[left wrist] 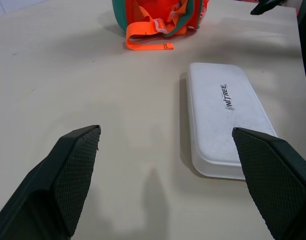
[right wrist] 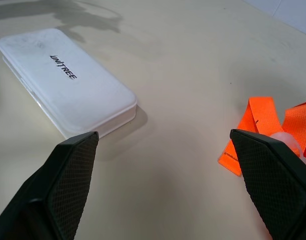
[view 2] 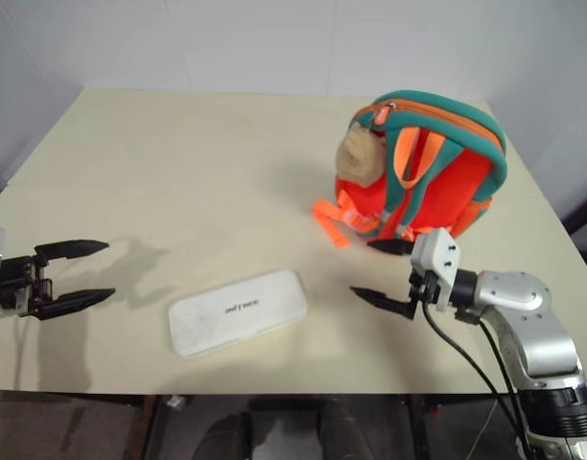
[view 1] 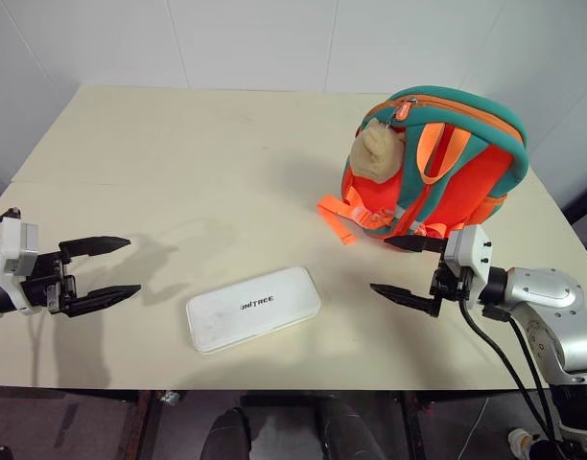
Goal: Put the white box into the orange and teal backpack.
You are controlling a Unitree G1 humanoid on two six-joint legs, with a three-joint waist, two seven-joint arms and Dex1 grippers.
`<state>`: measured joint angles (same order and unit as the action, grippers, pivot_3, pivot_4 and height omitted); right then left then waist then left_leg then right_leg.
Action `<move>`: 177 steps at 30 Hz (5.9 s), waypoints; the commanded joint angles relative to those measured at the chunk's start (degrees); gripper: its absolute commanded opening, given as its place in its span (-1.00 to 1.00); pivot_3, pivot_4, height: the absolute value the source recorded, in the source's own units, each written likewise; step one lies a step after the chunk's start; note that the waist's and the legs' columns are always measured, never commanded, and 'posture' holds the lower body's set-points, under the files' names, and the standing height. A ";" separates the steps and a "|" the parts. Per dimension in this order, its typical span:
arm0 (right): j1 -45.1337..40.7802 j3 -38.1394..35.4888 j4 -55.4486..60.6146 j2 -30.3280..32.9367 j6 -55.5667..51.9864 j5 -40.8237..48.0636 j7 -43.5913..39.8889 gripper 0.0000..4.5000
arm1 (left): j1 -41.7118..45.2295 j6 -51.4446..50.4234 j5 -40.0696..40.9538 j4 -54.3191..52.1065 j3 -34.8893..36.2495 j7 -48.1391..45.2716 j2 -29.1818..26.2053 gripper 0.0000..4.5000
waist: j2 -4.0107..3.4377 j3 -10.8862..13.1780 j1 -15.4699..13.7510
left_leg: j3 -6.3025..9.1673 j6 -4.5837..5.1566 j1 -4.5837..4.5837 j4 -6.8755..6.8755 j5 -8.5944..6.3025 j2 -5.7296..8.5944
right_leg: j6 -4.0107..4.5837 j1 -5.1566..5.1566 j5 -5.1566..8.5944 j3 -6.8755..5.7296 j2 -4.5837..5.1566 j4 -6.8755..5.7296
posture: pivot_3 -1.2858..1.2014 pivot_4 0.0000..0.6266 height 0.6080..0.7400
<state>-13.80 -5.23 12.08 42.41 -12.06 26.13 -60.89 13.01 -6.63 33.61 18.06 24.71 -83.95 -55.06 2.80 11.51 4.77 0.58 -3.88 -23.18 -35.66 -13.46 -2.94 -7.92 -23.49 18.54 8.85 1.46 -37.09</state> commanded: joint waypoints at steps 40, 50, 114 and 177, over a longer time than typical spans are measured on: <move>-8.49 15.51 -2.29 -10.10 -8.21 -14.73 12.02 -0.99 | -25.92 -33.80 6.38 -32.55 3.94 22.23 3.31 -0.99 | -0.01 0.00 0.14 | 0.04 -0.02 0.01 0.05 -0.01 0.00 | 0.46 0.00 0.24 0.00 0.02 0.04 | 0.03 -0.52 1.00; -7.85 18.17 -2.43 -11.53 -7.00 -16.04 11.57 -0.99 | -22.12 -31.92 3.09 -31.35 -3.61 24.78 5.34 -0.99 | -0.01 0.00 0.19 | 0.04 -0.02 0.01 0.04 -0.01 0.01 | 0.47 0.00 0.24 0.01 0.02 0.07 | 0.03 -0.52 1.00; -2.96 10.11 1.47 4.33 -11.23 -15.53 4.63 -0.32 | 3.41 -37.67 -2.56 -11.98 -11.01 23.54 1.86 -0.36 | 0.00 0.01 -0.01 | 0.08 -0.02 -0.03 0.02 -0.01 0.05 | 0.05 0.03 0.03 -0.02 0.02 0.13 | 0.03 -0.52 1.00; -4.52 15.30 -0.56 -5.55 -2.18 -21.42 10.66 1.00 | 19.05 -69.64 8.69 3.75 -28.05 11.43 4.49 0.99 | 0.00 0.00 0.09 | 0.19 -0.05 -0.02 -0.03 0.00 0.08 | -0.01 0.05 0.00 -0.07 0.00 0.03 | 0.03 -0.52 1.00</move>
<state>-17.56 10.62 10.84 37.29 -15.15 4.47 -50.47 31.57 -76.11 43.50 22.21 -2.14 -71.81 -49.53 2.80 11.51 4.86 0.79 -3.93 -23.20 -35.69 -13.45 -2.86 -7.93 -23.45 18.55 8.76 1.46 -37.06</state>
